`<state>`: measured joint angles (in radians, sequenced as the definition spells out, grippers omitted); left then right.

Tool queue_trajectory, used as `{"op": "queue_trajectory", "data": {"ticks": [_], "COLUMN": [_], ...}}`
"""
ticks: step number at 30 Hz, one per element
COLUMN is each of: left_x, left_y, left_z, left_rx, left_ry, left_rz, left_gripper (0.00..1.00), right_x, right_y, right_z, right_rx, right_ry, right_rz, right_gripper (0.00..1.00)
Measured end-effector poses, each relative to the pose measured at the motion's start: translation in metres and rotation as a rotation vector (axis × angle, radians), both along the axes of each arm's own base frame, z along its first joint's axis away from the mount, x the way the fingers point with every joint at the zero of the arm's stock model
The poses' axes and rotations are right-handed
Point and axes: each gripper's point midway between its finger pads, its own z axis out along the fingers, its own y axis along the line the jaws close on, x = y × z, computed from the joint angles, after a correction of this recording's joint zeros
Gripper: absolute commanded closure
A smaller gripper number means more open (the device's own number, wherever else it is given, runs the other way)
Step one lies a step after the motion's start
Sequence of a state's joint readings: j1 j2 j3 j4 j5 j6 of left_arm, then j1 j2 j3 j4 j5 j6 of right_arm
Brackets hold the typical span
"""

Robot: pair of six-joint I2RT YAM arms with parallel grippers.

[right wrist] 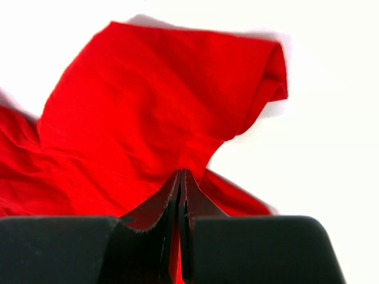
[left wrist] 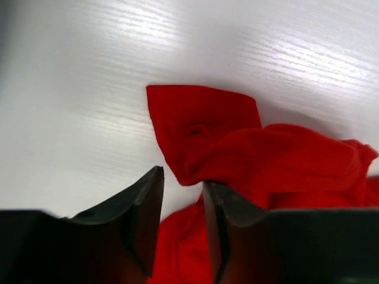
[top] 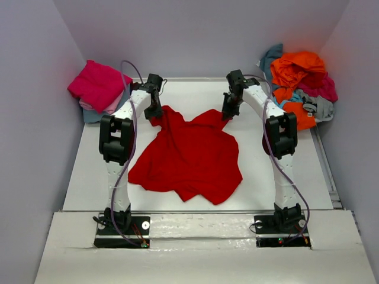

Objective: Fold and stack the t-shirts
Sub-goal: Flatten the tshirt out

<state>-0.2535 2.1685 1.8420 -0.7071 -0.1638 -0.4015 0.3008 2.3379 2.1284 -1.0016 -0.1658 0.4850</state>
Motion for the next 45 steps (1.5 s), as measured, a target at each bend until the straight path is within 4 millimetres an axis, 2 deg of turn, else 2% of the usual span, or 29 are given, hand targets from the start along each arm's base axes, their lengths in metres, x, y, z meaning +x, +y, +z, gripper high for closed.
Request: {"op": "queue_trajectory", "data": {"ticks": [3, 8, 11, 16, 22, 25, 26, 30, 45], "left_x": [0.002, 0.010, 0.013, 0.018, 0.020, 0.019, 0.020, 0.020, 0.019], "left_y": [0.000, -0.002, -0.002, -0.003, -0.003, -0.002, -0.002, -0.002, -0.002], "left_z": [-0.001, -0.007, -0.008, -0.006, -0.003, -0.003, -0.003, -0.003, -0.003], "left_rx": [0.005, 0.005, 0.007, 0.010, 0.011, 0.012, 0.012, 0.014, 0.015], "left_ry": [0.000, 0.000, 0.002, -0.006, -0.014, -0.012, -0.012, -0.013, -0.012], "left_rz": [-0.003, -0.003, -0.002, 0.000, 0.002, 0.002, 0.002, 0.003, 0.002], "left_gripper": [0.85, 0.94, 0.94, 0.94, 0.95, 0.94, 0.94, 0.94, 0.94], "right_x": [0.005, 0.009, 0.008, -0.002, -0.026, -0.031, -0.031, -0.026, 0.001], "right_y": [-0.002, -0.005, -0.005, -0.008, -0.016, -0.018, -0.018, -0.017, -0.013], "right_z": [0.006, 0.018, 0.016, 0.004, -0.019, -0.025, -0.025, -0.025, -0.019], "right_rx": [-0.015, -0.029, -0.032, -0.044, -0.072, -0.076, -0.077, -0.076, -0.065], "right_ry": [-0.023, -0.048, -0.043, -0.005, 0.071, 0.088, 0.088, 0.067, -0.037], "right_rz": [-0.002, 0.002, 0.003, 0.011, 0.024, 0.024, 0.024, 0.025, -0.004], "right_gripper": [0.93, 0.92, 0.88, 0.70, 0.69, 0.64, 0.59, 0.49, 0.51]}}
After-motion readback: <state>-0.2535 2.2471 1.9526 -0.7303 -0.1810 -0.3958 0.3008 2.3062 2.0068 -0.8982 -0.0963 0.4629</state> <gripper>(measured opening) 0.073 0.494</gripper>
